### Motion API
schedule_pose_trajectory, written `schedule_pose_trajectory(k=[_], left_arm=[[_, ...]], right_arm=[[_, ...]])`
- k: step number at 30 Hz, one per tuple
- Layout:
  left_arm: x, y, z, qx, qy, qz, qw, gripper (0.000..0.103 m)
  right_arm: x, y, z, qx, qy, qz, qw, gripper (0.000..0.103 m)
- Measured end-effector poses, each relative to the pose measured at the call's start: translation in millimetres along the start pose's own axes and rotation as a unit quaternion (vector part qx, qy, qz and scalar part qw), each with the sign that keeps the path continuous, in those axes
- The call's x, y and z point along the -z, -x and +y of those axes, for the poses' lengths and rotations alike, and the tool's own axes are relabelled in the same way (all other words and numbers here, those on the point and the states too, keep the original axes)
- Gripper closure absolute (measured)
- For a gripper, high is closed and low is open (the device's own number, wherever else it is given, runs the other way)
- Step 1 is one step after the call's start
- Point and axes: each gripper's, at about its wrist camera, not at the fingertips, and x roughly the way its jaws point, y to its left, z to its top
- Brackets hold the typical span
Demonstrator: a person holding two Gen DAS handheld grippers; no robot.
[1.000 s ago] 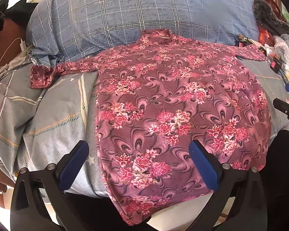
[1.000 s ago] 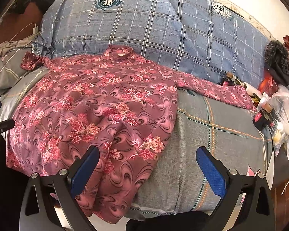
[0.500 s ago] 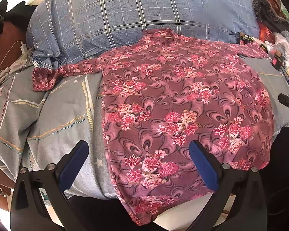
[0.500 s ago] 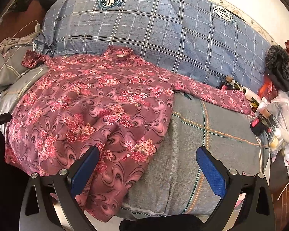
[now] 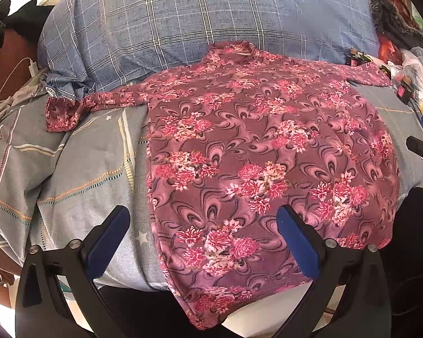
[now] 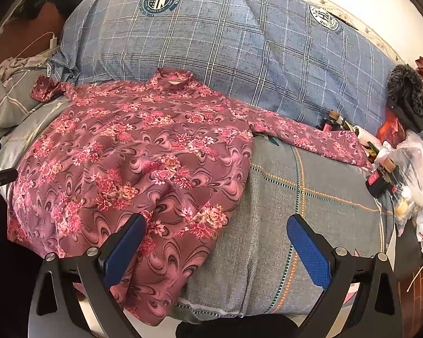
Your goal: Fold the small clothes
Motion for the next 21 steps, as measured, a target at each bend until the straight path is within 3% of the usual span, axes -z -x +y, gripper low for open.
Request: schedule_pose_trajectory(k=[21], left_arm=[[-4.2,-4.0,3.7,0.011,0.019,0.009,0.9997,0.000]], right_arm=[[0.6,-1.6,6.1,-0.015,-0.006,0.004,1.000,0.002]])
